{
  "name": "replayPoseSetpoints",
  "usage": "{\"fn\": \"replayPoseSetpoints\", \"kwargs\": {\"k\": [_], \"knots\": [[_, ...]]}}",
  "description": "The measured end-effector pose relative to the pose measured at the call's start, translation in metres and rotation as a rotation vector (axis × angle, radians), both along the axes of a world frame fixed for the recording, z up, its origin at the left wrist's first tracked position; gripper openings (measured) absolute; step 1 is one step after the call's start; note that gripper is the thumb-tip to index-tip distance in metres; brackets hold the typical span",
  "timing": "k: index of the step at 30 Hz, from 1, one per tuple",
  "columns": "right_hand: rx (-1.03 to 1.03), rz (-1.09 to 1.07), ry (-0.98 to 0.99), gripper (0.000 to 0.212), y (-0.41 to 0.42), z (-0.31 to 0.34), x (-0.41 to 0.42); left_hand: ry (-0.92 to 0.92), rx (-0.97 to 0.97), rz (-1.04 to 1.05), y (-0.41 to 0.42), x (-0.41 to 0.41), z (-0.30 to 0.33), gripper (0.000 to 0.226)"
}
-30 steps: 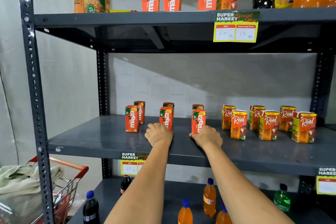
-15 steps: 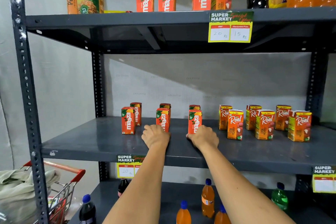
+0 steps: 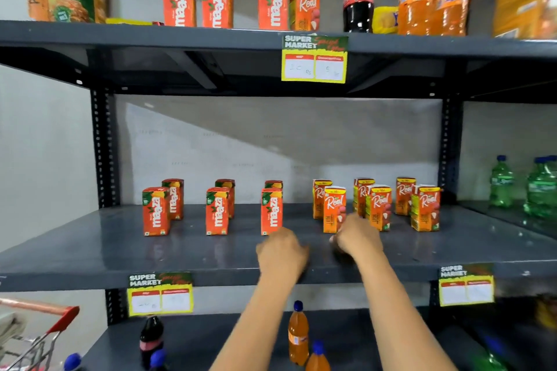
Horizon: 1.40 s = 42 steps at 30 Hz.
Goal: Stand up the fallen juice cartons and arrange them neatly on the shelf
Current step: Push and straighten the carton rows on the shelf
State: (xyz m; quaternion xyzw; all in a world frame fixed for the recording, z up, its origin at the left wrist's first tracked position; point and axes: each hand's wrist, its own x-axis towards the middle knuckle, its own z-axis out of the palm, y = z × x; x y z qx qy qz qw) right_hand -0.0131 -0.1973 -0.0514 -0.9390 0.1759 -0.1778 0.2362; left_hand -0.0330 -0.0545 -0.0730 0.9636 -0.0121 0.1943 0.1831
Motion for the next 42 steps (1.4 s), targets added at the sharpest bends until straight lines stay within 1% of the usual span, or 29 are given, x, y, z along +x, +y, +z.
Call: {"fn": "replayPoseSetpoints", "kwargs": {"k": [2,4,7,9,11,12,15,18,20,24,28,35,42], "knots": [[0.051,-0.061,0.009,0.050,-0.036,0.005,-0.007,0.062,0.025,-0.071,-0.032,0.002,-0.002,0.066],[0.105,-0.102,0.026,0.056,-0.068,0.007,-0.010,0.122,-0.016,-0.089,-0.053,0.012,-0.001,0.080],[0.202,-0.106,0.083,0.066,-0.098,0.008,-0.004,0.203,-0.112,-0.016,-0.081,0.032,0.007,0.095],[0.167,-0.052,0.133,0.072,-0.101,0.007,0.004,0.228,-0.197,0.040,-0.095,0.043,0.011,0.098],[0.115,-0.055,0.122,0.078,-0.099,0.002,0.014,0.223,-0.263,0.100,-0.104,0.052,0.011,0.096],[0.088,-0.083,0.104,0.081,-0.098,-0.001,0.018,0.207,-0.266,0.128,-0.106,0.056,0.010,0.095],[0.021,-0.142,0.058,0.079,-0.096,-0.008,0.025,0.157,-0.219,0.167,-0.110,0.061,0.008,0.086],[0.034,-0.147,0.056,0.072,-0.096,-0.007,0.025,0.112,-0.187,0.146,-0.113,0.062,0.008,0.073],[0.036,-0.161,0.058,0.073,-0.096,-0.006,0.027,0.084,-0.174,0.141,-0.114,0.064,0.008,0.066],[0.010,-0.209,0.037,0.076,-0.095,-0.008,0.031,0.026,-0.140,0.179,-0.116,0.067,0.005,0.058],[-0.009,-0.249,0.015,0.076,-0.094,-0.011,0.032,-0.019,-0.119,0.201,-0.117,0.065,0.005,0.056],[-0.009,-0.232,0.003,0.080,-0.095,-0.011,0.032,-0.023,-0.121,0.169,-0.116,0.064,0.005,0.050],[-0.007,-0.204,-0.013,0.067,-0.097,-0.012,0.030,-0.034,-0.137,0.155,-0.115,0.067,0.004,0.047]]}}
